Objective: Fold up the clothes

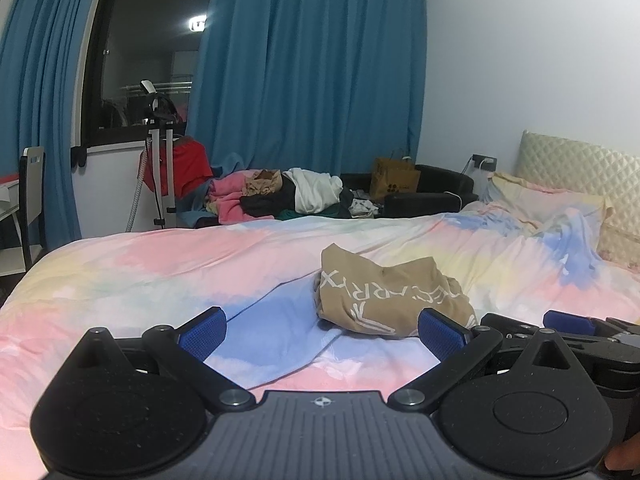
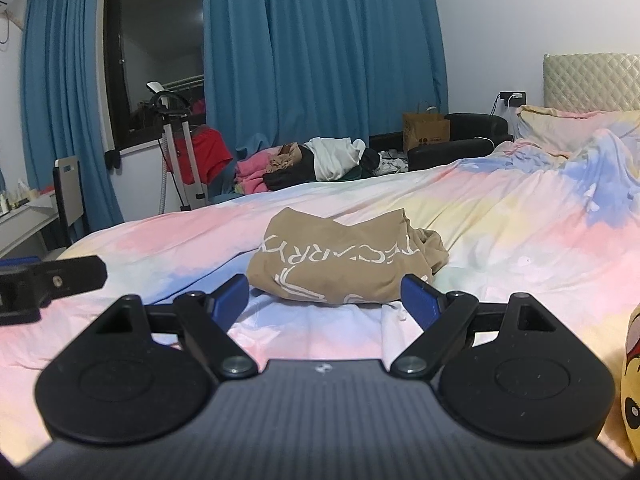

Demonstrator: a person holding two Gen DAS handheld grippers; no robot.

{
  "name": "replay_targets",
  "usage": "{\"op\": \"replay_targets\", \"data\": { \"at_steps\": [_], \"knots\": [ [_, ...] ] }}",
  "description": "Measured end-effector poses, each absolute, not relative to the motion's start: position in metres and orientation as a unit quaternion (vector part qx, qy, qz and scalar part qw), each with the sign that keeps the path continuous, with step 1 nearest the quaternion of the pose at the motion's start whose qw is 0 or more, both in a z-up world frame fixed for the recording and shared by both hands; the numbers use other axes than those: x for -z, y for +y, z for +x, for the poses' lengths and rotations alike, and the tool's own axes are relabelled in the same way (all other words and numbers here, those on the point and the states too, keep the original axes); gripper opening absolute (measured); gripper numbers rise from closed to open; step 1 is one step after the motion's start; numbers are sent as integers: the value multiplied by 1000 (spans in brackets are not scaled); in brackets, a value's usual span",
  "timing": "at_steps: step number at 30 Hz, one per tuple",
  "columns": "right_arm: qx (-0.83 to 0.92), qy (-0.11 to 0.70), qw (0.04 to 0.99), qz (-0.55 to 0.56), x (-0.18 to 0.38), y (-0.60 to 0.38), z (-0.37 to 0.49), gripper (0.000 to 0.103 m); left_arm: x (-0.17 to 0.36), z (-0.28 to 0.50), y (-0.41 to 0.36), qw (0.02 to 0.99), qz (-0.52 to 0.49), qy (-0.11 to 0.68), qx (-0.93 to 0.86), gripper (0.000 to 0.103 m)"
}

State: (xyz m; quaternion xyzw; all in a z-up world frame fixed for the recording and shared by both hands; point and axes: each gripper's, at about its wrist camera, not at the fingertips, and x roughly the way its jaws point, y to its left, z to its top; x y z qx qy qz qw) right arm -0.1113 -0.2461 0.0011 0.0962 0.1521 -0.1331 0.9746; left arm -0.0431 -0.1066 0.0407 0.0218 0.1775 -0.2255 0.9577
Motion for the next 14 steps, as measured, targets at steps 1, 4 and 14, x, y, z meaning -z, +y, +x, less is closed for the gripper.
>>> {"op": "replay_targets", "data": {
  "at_steps": [1, 4, 14],
  "knots": [
    [133, 153, 974, 97, -1, -246, -111, 85, -41, -43, -107, 958, 22, 177, 225, 103],
    [136, 154, 974, 94, 0, -245, -111, 85, -41, -44, -106, 958, 21, 178, 223, 103],
    [137, 156, 974, 89, 0, -244, -111, 85, -42, -42, -104, 959, 13, 180, 218, 103]
  ]
}}
